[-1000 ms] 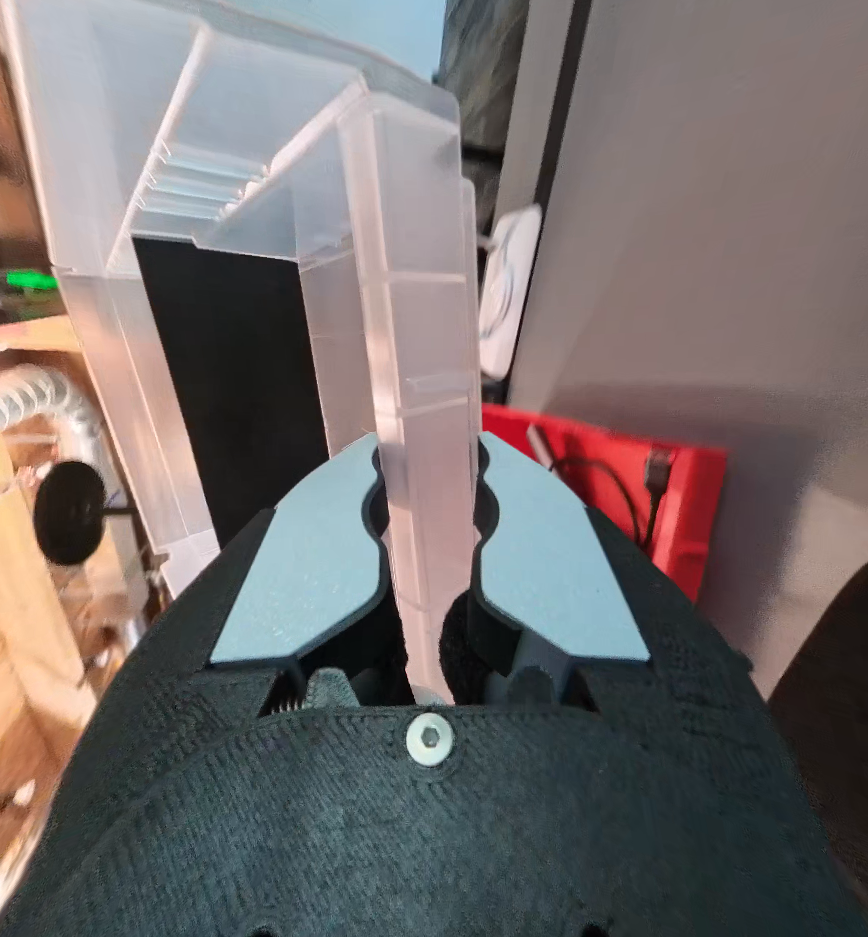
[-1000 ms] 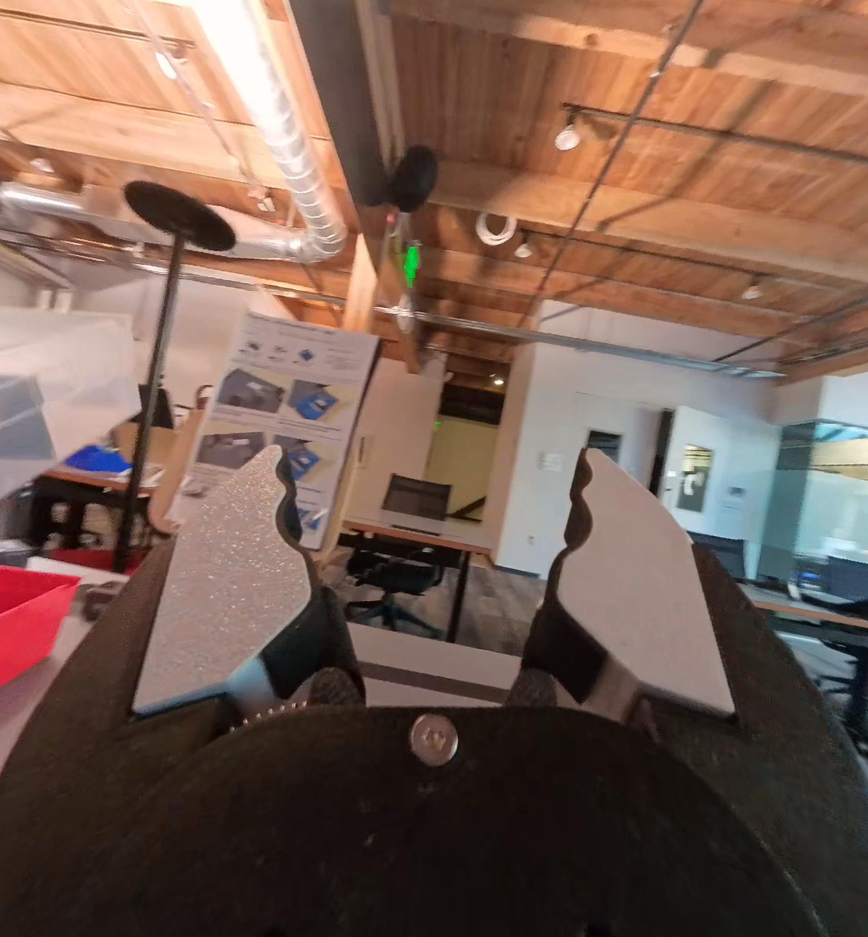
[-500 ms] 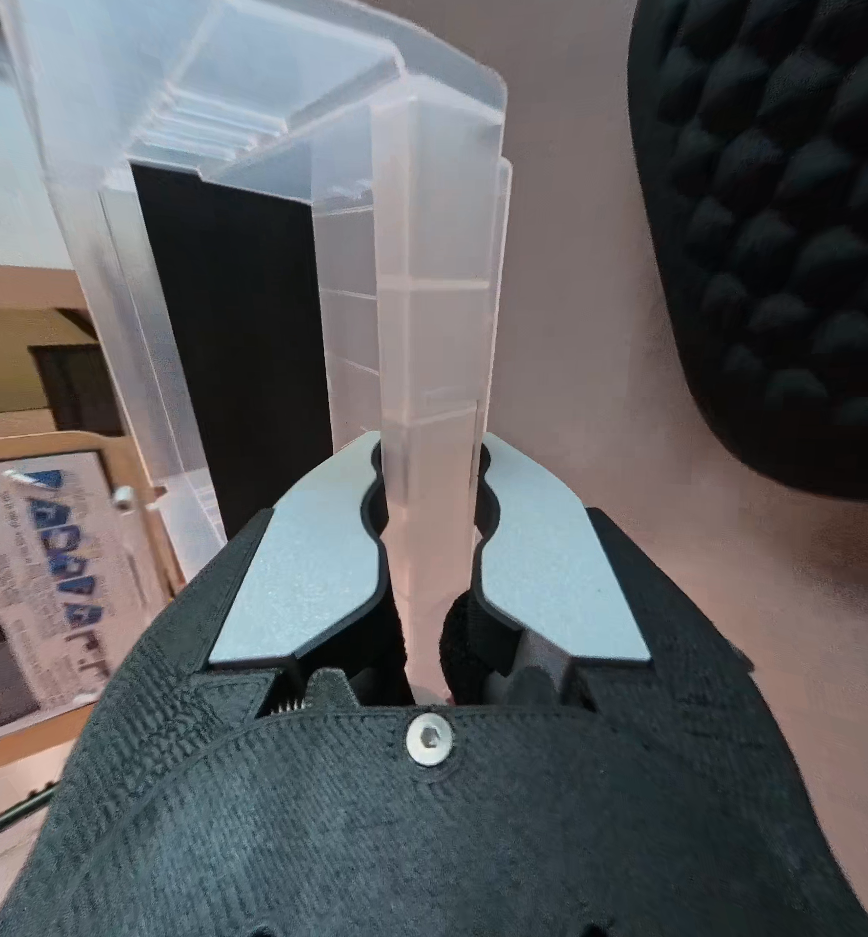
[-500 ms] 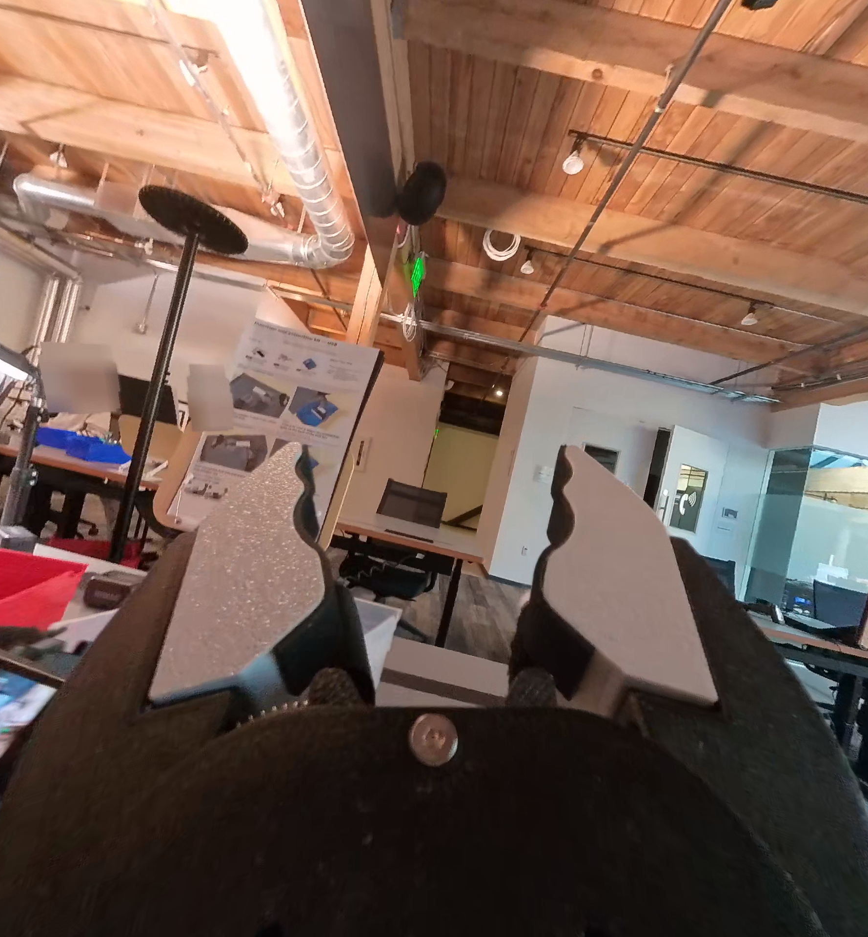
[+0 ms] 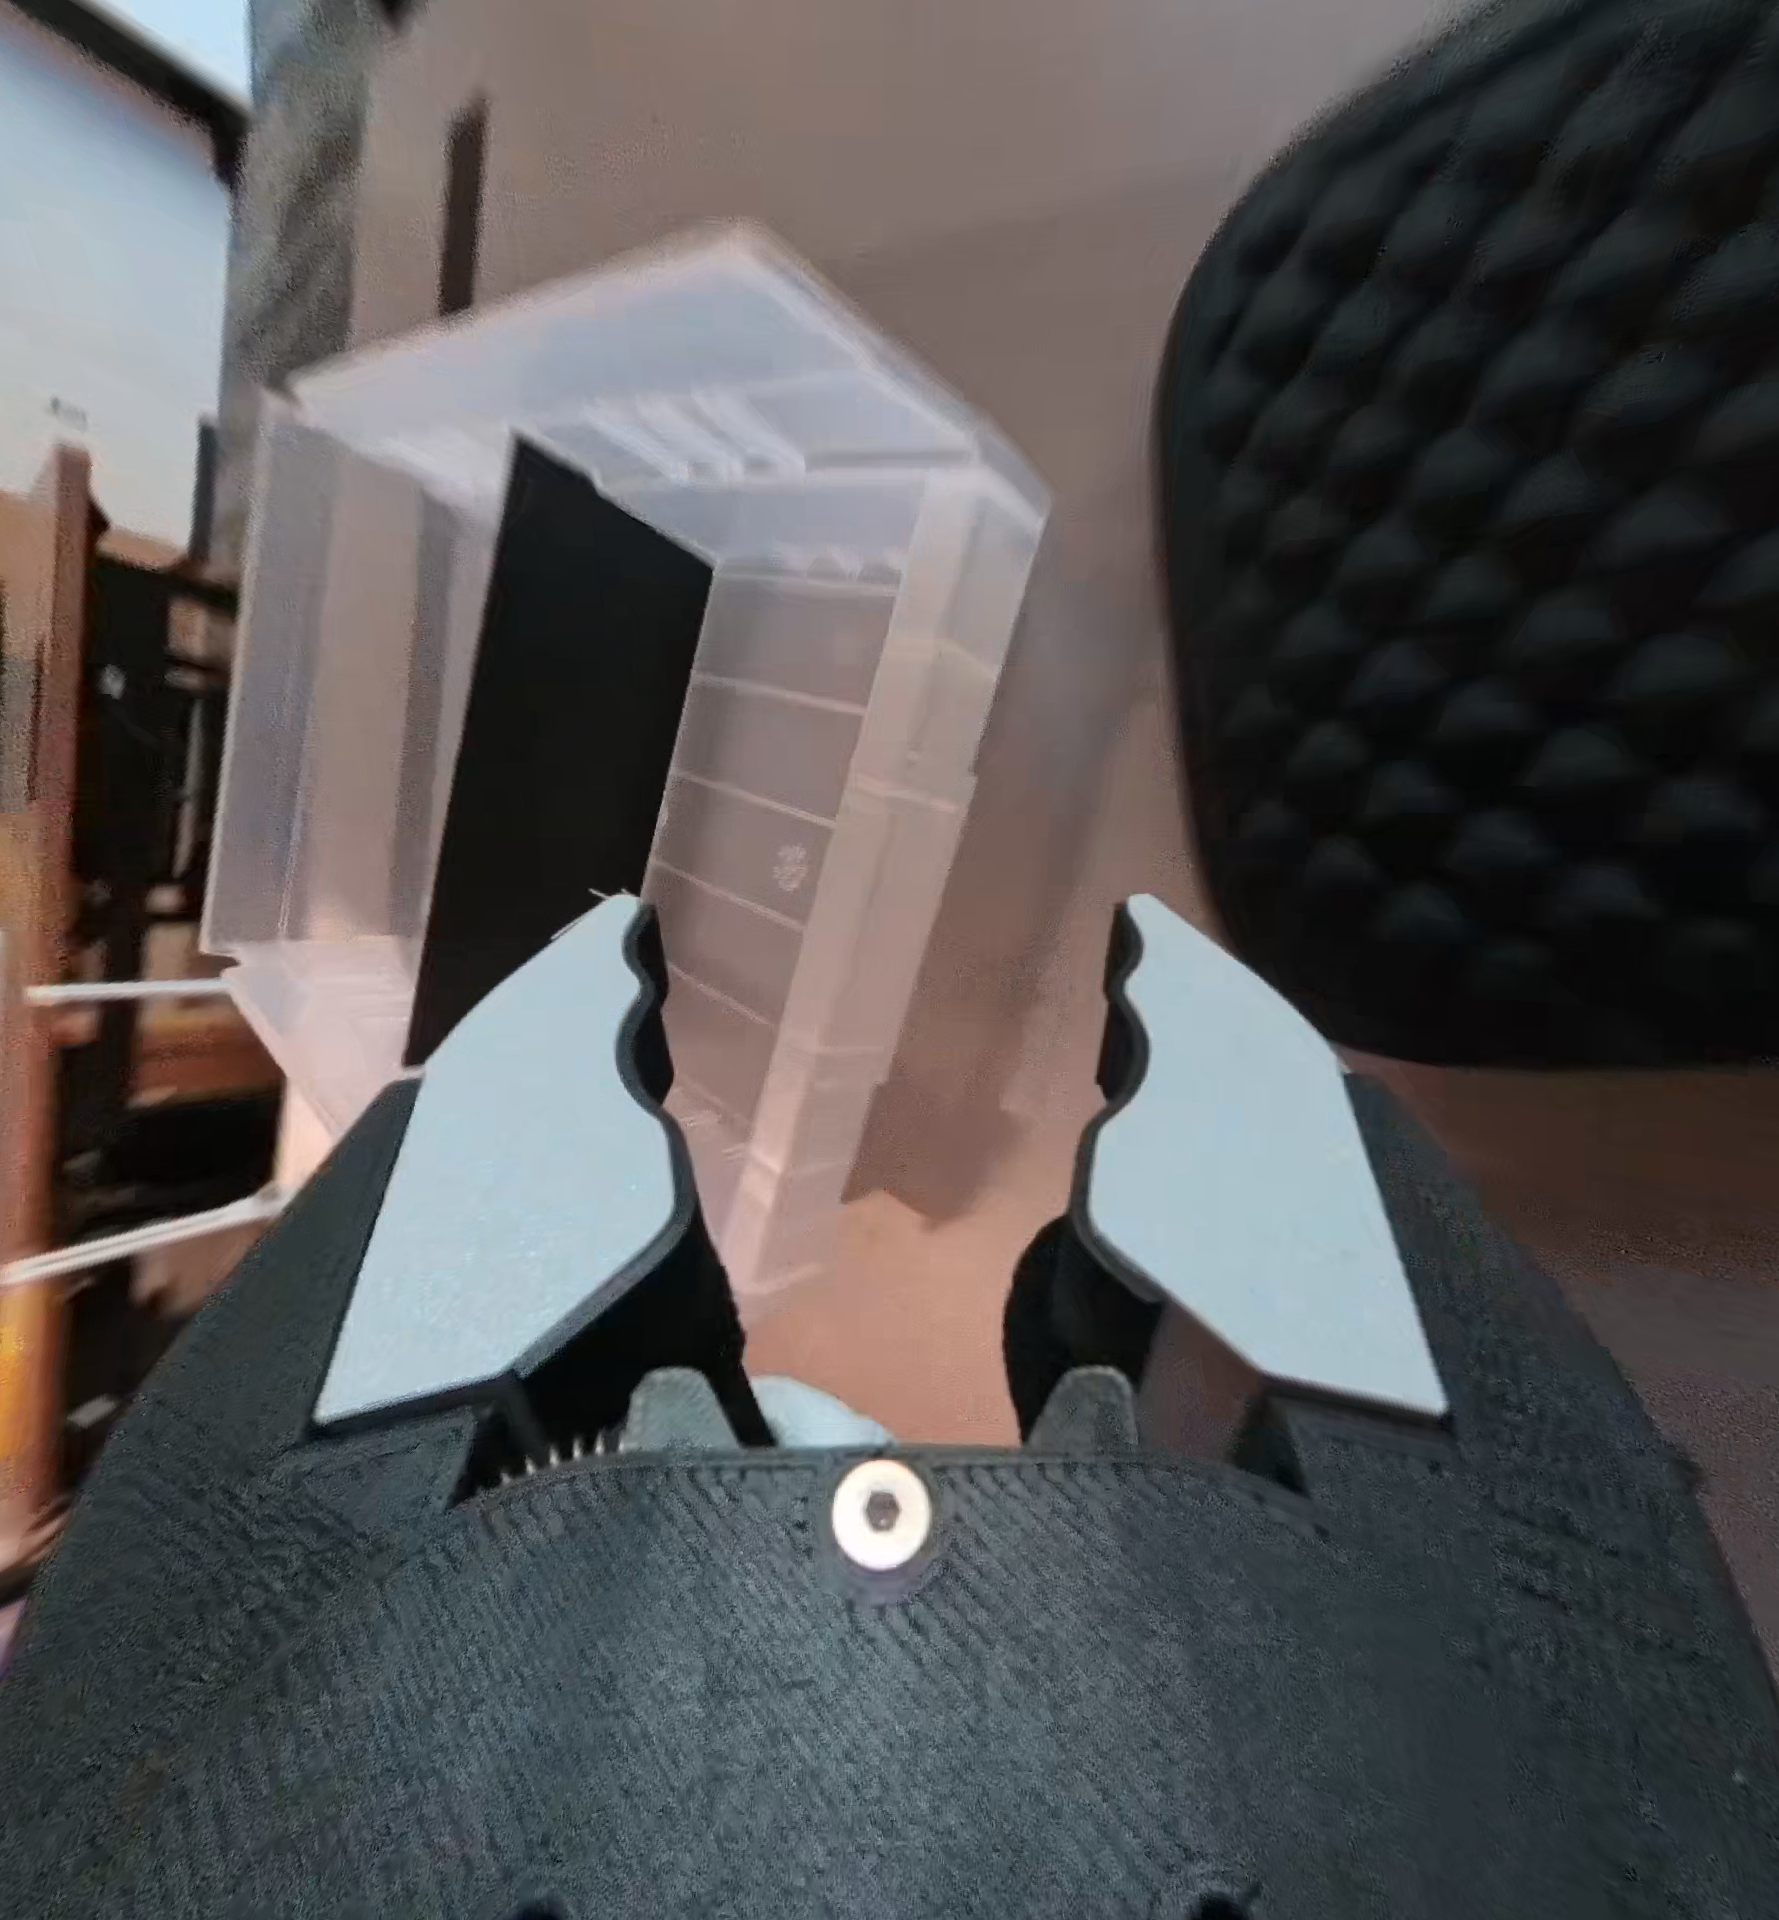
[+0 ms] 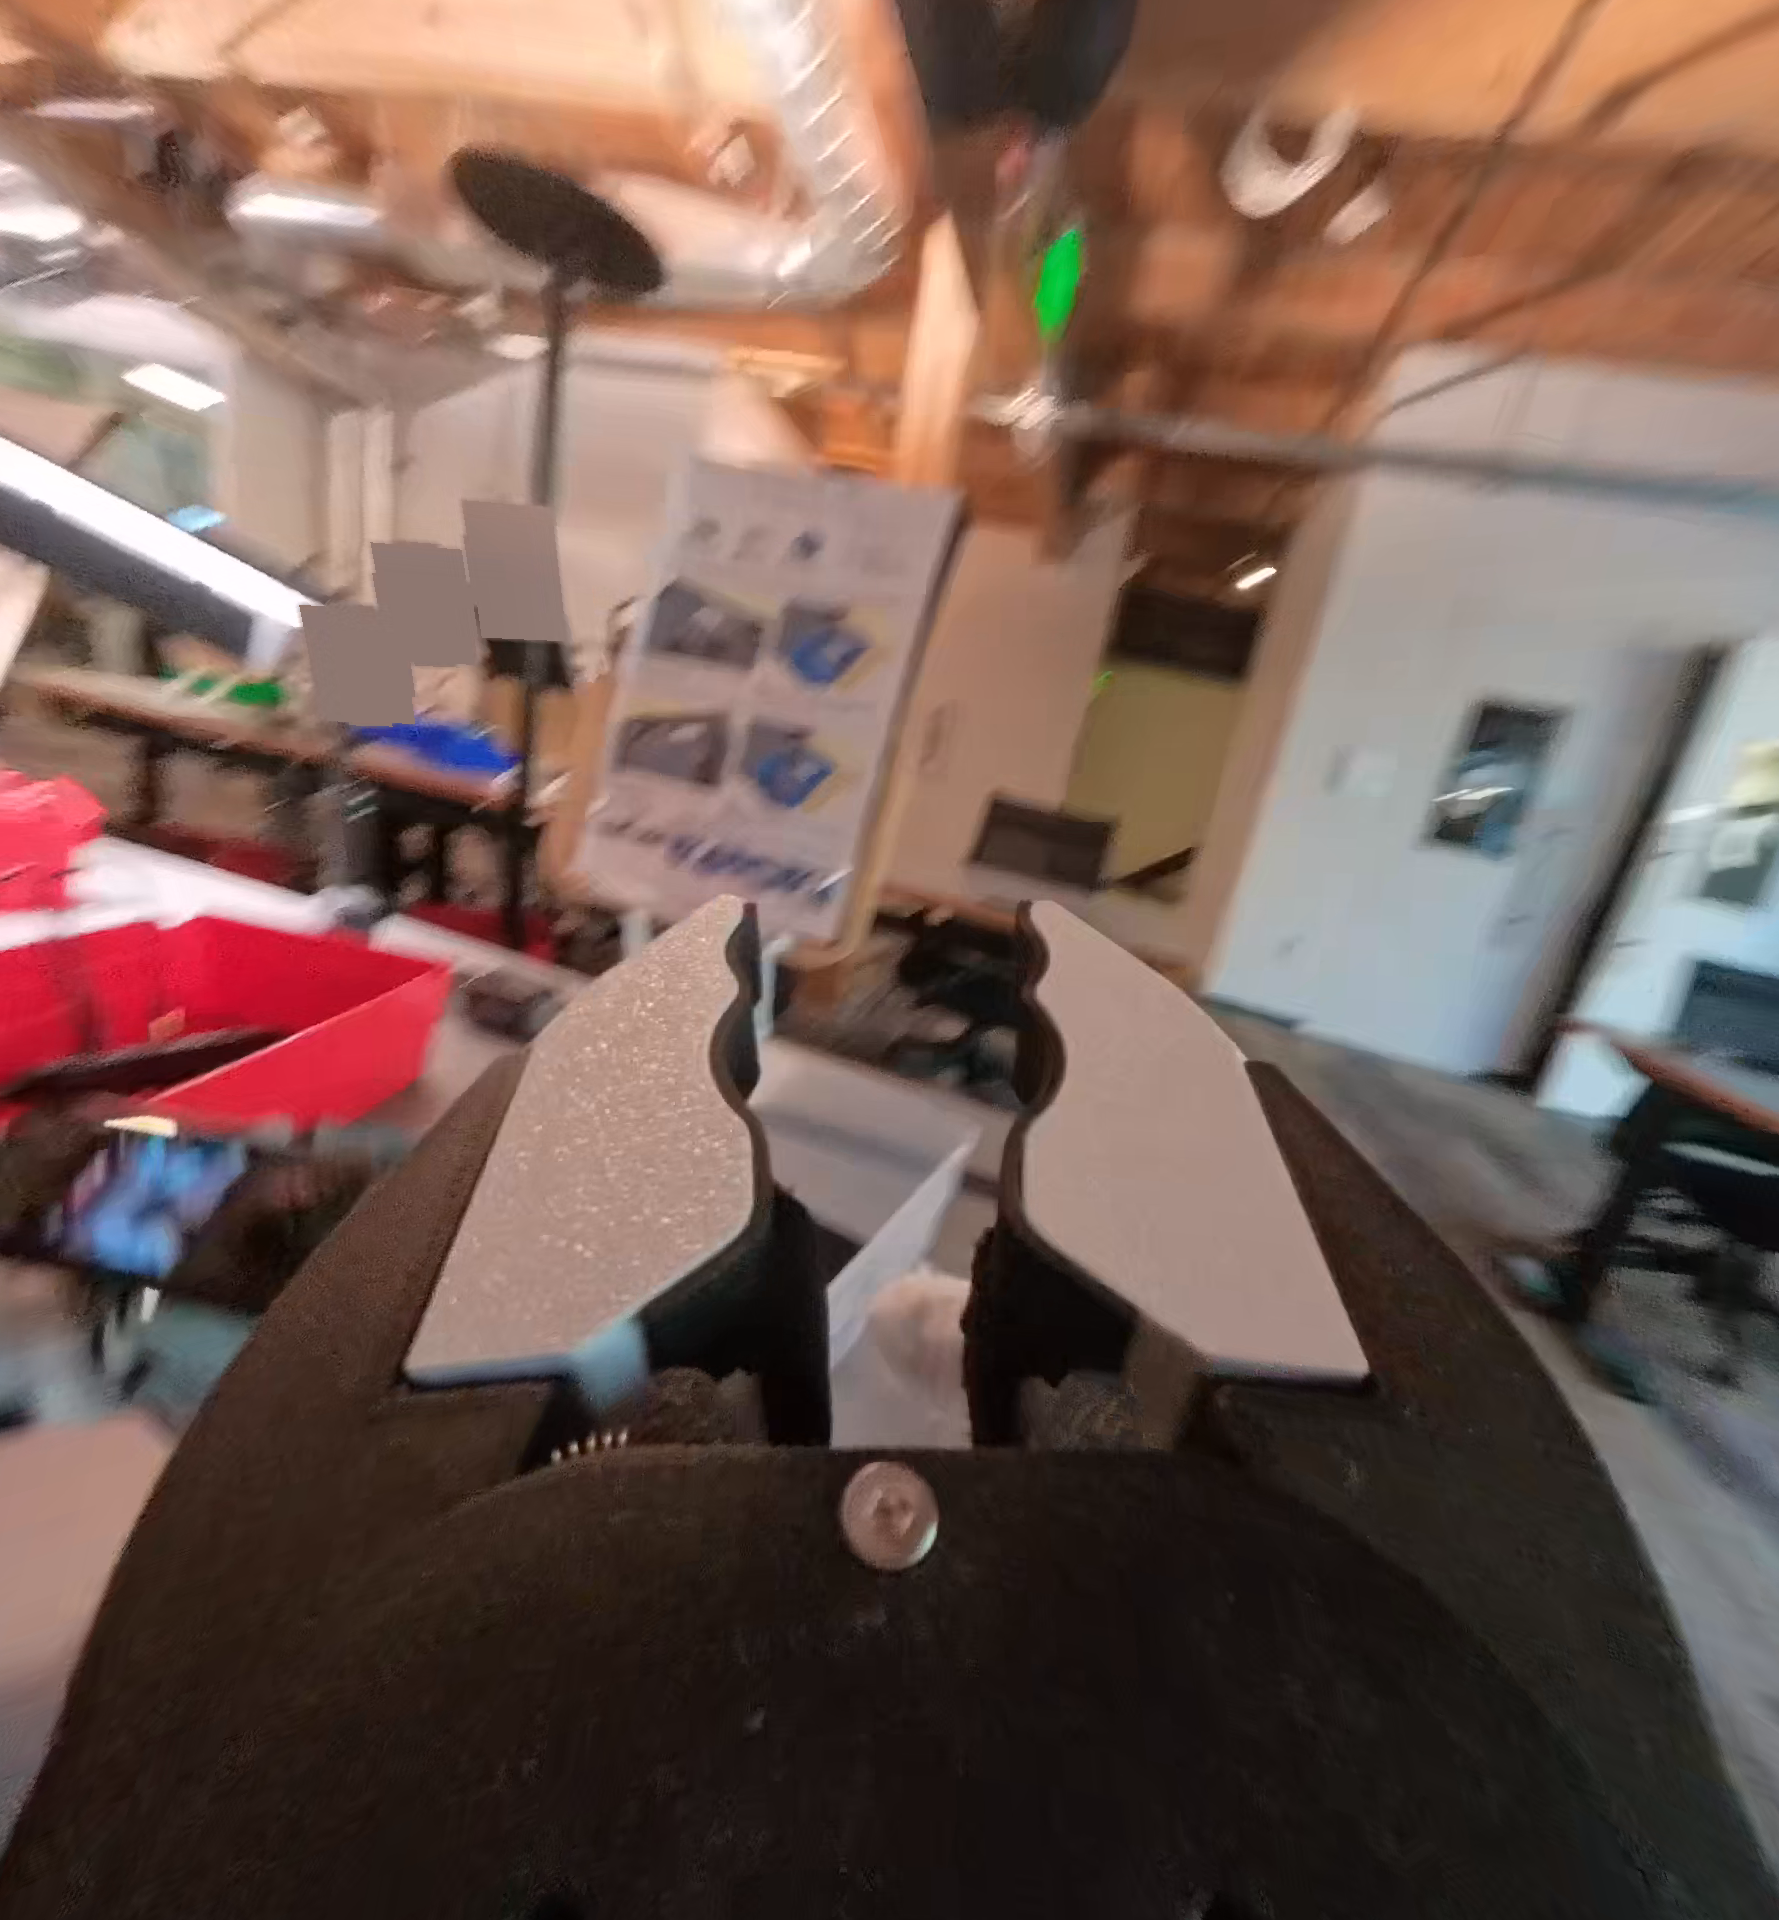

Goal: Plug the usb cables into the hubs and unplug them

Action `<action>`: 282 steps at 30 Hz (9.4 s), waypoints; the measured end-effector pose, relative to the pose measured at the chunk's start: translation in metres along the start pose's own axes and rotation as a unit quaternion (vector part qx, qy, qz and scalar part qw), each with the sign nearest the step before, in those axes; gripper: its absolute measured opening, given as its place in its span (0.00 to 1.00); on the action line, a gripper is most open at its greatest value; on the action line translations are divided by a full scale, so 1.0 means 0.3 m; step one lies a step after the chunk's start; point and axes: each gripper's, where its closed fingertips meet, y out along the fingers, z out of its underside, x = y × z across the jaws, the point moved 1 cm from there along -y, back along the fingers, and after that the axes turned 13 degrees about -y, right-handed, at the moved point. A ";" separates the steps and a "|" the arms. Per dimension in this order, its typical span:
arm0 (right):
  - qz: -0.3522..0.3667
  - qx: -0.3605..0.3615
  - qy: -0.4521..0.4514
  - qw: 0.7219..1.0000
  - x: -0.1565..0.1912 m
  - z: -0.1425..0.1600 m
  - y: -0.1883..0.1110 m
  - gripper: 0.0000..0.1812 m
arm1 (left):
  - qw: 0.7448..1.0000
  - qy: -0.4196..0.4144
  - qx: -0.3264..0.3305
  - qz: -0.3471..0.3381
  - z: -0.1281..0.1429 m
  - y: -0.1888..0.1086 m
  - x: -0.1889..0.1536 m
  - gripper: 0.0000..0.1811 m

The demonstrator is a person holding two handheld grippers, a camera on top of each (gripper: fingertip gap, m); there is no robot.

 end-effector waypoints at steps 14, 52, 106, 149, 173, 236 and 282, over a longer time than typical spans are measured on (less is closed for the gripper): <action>-0.399 0.253 -0.128 0.872 0.665 0.531 0.251 0.29 | 0.936 -0.238 -0.001 -0.258 0.818 -0.580 0.328 0.26; -0.271 0.537 -0.191 0.776 0.046 1.074 -0.131 0.25 | 0.954 -0.205 0.167 -0.138 1.309 -0.709 0.272 0.25; 0.001 -0.042 -0.100 0.994 -0.100 0.200 0.007 0.53 | 0.747 -0.562 0.041 -0.353 1.255 -0.862 0.604 0.40; -0.014 0.034 -0.196 0.980 -0.033 0.277 0.072 0.49 | 0.840 -0.337 -0.047 -0.424 1.122 -0.916 0.645 0.33; -0.187 -0.030 -0.114 0.975 0.254 0.177 0.124 0.46 | 0.899 -0.055 -0.375 -0.220 0.162 -0.730 0.290 0.32; -0.375 -0.016 -0.145 0.916 0.819 0.359 0.284 0.30 | 0.996 -0.070 0.037 0.042 0.677 -0.531 -0.036 0.13; -0.413 0.031 0.092 0.906 0.744 0.386 0.296 0.30 | 0.863 -0.286 -0.417 0.020 0.235 -0.567 0.225 0.40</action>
